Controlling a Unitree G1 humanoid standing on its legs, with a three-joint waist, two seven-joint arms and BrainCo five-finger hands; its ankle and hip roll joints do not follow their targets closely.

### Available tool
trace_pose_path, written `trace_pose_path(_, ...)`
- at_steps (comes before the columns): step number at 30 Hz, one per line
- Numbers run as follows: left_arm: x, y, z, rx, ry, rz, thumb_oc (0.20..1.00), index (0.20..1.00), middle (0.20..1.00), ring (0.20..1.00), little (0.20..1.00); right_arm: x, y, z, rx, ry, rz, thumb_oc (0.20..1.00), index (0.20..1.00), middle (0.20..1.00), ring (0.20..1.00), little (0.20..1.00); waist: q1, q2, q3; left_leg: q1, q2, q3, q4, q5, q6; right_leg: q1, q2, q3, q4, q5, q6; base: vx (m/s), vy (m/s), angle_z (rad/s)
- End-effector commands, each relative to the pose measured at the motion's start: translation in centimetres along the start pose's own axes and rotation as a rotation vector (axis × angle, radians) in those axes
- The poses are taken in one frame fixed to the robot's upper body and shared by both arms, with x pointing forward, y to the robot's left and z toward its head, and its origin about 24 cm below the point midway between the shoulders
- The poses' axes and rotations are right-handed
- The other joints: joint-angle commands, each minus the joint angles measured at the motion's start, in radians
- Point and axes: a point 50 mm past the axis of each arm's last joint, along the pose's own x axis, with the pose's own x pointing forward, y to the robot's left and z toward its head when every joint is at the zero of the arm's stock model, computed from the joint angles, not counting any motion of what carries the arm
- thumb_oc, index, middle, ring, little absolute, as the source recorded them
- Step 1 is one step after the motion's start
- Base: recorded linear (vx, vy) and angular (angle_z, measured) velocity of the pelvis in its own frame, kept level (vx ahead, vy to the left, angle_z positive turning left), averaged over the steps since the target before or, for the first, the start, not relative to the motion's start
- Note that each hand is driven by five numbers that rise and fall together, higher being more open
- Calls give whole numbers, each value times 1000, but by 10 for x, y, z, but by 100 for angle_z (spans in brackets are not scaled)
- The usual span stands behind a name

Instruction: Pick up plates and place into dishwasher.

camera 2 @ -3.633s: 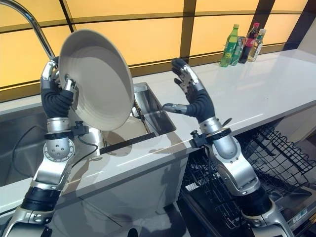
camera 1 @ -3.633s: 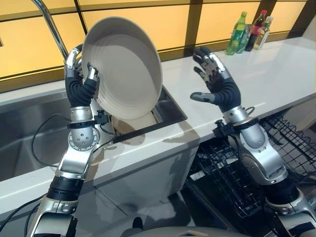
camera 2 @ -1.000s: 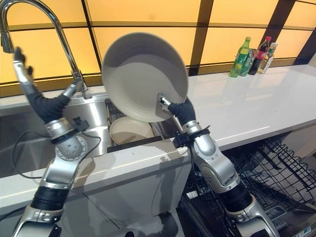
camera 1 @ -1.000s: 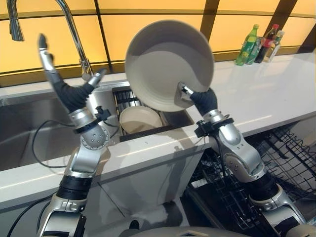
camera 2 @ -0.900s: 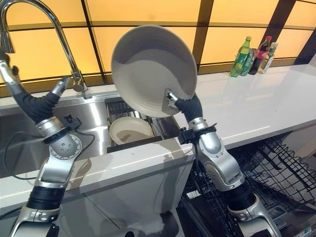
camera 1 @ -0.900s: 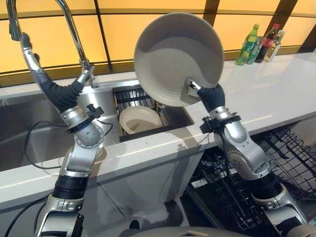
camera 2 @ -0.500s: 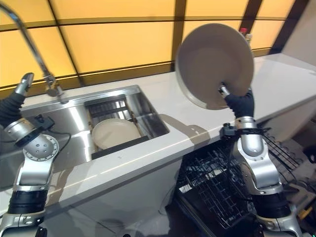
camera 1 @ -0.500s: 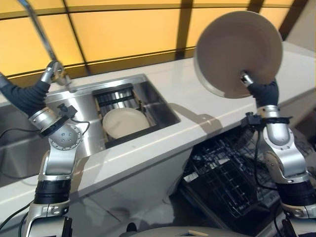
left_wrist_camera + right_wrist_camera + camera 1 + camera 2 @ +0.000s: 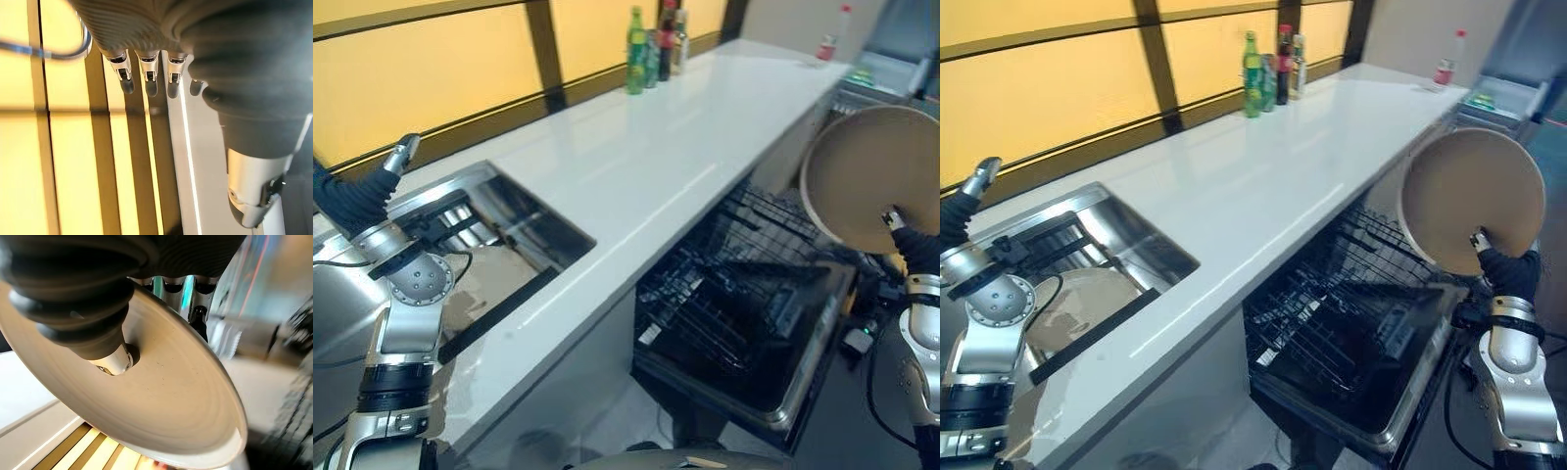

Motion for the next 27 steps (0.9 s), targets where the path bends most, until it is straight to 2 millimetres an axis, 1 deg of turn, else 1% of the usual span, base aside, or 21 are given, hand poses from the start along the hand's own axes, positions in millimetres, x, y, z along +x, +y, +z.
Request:
trace_pose_path(1,15,9,-4,71,-72,30,1000,1000,1000,1000,1000,10,-15,24,-67,-160,-47,200,200,200,200,200,-4,16,-18,45,-18,-4,10,-124,58,-120,-22,-10,75,59,64,-31,-146,-40)
trace_pose_path(3,15,10,-4,77,-73,29,1000,1000,1000,1000,1000,9,-20,17,-115,-132,-65,200,200,200,200,200,-5,18,-15,42,-14,-1,11,-121,56,-122,-15,-5,72,59,61,-24,-139,-29)
trace_pose_path(5,12,11,-6,83,-78,27,1000,1000,1000,1000,1000,8,-26,4,-183,-83,-76,200,200,200,200,200,-5,21,-9,36,-8,-6,12,-117,52,-126,-7,0,72,59,56,-27,-142,-10)
trace_pose_path(6,12,11,-6,83,-81,28,1000,1000,1000,1000,1000,7,-28,-3,-221,-48,-61,200,200,200,200,200,-4,22,-6,33,-7,-12,12,-116,49,-128,-3,2,69,59,53,-21,-106,-3)
trace_pose_path(7,12,11,-6,82,-83,29,1000,1000,1000,1000,1000,8,-29,-6,-236,-33,-52,200,200,200,200,200,-4,24,-5,30,-6,-15,12,-115,48,-128,-1,2,68,60,52,-32,-101,1)
trace_pose_path(8,12,11,-6,81,-87,31,1000,1000,1000,1000,1000,7,-30,-15,-256,21,-28,200,200,200,200,200,-1,25,0,25,-5,-24,13,-112,47,-129,4,5,65,60,48,-35,-92,2)
trace_pose_path(11,14,10,-3,80,-95,24,1000,1000,1000,1000,1000,7,-27,-33,-291,118,63,200,200,200,200,200,11,28,10,12,1,-45,13,-105,39,-128,13,2,59,58,39,-36,-96,3)
trace_pose_path(13,16,8,-1,73,-100,14,1000,1000,1000,1000,1000,7,-22,-43,-312,170,138,200,200,200,200,200,23,28,15,3,6,-57,12,-99,32,-124,17,-8,51,57,35,-23,-95,2)
trace_pose_path(19,16,3,1,74,-113,-15,1000,1000,1000,1000,1000,5,-2,-55,-342,243,343,200,200,200,200,200,61,19,19,-10,20,-89,11,-87,16,-106,18,-42,32,58,27,27,-86,10)
trace_pose_path(24,16,-1,2,81,-121,-28,1000,1000,1000,1000,1000,4,17,-61,-374,265,466,200,200,200,200,200,88,18,29,-32,23,-109,13,-77,9,-105,16,-59,26,56,23,6,-46,5)
trace_pose_path(27,18,-4,4,74,-133,-32,1000,1000,1000,1000,1000,5,28,-68,-411,283,521,200,200,200,200,200,106,19,40,-53,26,-117,15,-68,4,-112,14,-68,26,56,21,-33,-38,19)
